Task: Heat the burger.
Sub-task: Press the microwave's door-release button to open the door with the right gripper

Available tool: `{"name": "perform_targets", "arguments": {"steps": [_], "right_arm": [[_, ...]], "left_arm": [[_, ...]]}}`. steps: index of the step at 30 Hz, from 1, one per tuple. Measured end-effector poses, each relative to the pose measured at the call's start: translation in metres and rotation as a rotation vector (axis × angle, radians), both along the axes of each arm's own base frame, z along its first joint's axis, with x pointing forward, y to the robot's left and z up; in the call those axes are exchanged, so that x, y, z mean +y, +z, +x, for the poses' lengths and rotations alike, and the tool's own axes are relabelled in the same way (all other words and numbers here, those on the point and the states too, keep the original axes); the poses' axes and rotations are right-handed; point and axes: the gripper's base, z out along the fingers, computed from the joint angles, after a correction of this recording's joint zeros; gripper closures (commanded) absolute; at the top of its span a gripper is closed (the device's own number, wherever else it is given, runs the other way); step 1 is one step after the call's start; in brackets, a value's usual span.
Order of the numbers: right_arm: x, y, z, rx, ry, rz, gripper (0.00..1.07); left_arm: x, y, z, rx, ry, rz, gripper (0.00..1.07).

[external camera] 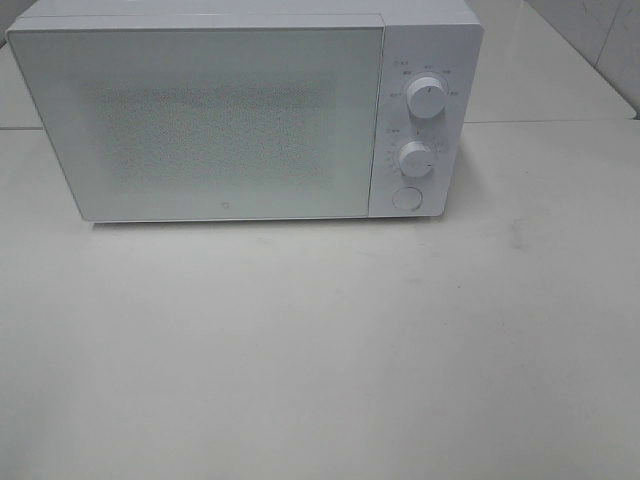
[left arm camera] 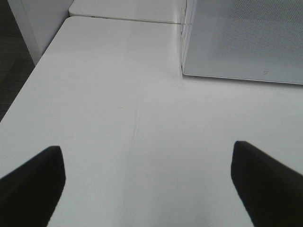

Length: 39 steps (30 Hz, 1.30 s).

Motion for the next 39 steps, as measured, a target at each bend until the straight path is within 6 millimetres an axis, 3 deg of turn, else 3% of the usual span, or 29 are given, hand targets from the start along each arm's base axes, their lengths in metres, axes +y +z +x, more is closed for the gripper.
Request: {"name": "perform_targets", "arguments": {"steps": [14, 23, 39], "right_arm": [[0.010, 0.011, 0.066, 0.009, -0.002, -0.001, 0.32], [0.017, 0.004, 0.115, 0.041, -0.003, -0.005, 0.32], [0.027, -0.017, 0.179, 0.018, -0.017, 0.021, 0.32]], "left_arm": [[0.000, 0.000, 0.000, 0.000, 0.000, 0.000, 0.20], [0.000, 0.000, 0.000, 0.000, 0.000, 0.000, 0.20], [0.000, 0.000, 0.000, 0.000, 0.000, 0.000, 0.20]]}}
